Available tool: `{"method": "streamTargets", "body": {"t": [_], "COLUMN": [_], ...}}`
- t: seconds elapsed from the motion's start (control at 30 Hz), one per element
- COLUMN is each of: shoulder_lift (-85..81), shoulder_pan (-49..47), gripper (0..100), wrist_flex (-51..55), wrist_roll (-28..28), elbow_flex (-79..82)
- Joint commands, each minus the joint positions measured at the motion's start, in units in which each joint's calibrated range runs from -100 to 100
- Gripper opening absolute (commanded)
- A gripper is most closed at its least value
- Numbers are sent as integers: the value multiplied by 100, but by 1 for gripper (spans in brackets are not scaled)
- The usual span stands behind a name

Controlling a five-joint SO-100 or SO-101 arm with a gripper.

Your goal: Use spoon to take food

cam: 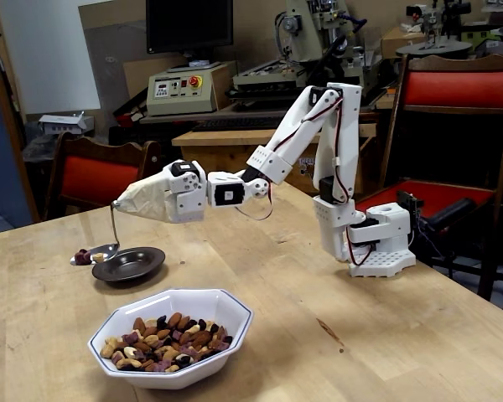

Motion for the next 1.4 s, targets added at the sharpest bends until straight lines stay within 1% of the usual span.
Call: {"method": "streamTargets", "body": {"t": [0.0, 0.7, 1.37], "shoulder_lift": [-179, -179, -188], "shoulder_pan": [259, 1355, 2088], "gripper": [5, 5, 5], "wrist_flex": [-87, -134, -87], "wrist_roll": [-10, -10, -5], "elbow_flex": [-295, -295, -295]}}
